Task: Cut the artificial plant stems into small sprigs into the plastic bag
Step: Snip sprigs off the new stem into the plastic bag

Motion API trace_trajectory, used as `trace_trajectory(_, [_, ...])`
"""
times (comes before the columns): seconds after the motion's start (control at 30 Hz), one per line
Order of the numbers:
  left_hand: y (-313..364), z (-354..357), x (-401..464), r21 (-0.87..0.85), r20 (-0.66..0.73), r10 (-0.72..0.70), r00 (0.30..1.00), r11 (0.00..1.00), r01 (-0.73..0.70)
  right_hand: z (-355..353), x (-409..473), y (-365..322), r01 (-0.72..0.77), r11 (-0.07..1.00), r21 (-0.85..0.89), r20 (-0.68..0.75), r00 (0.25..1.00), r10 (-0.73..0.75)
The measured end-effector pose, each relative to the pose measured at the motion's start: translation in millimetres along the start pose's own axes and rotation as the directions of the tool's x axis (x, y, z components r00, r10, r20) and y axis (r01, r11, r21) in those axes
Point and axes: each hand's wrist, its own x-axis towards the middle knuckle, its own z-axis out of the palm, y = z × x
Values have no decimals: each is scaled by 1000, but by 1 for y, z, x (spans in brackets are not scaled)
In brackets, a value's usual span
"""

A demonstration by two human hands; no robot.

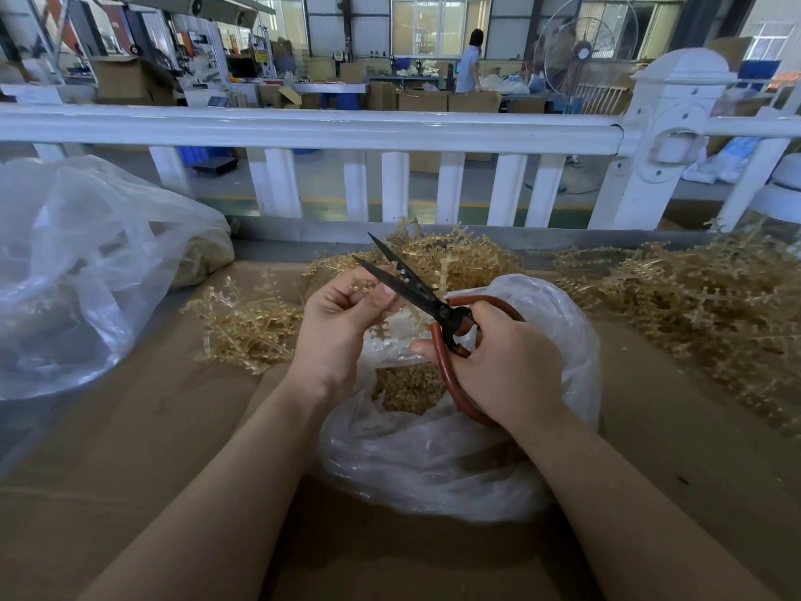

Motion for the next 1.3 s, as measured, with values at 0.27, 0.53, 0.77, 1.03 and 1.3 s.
trace_trajectory(0.27, [1,4,-1,17,-18,-40,999,999,40,-1,0,-1,6,999,-35,13,1000,-6])
trace_trajectory(0.53, [5,9,-3,-2,-49,-71,996,997,71,0,-1,1,16,1000,-22,15,1000,-16])
trace_trajectory(0.77, [6,8,-3,7,-56,-80,995,997,81,-2,-1,-4,20,1000,22,-8,1000,-20])
trace_trajectory(1.03, [4,9,-3,7,-1,-174,985,985,174,-4,-1,-5,9,1000,11,-25,1000,-9])
trace_trajectory(1.3, [3,9,-1,-3,30,-163,986,987,163,-2,-1,-3,4,1000,13,-32,999,-4])
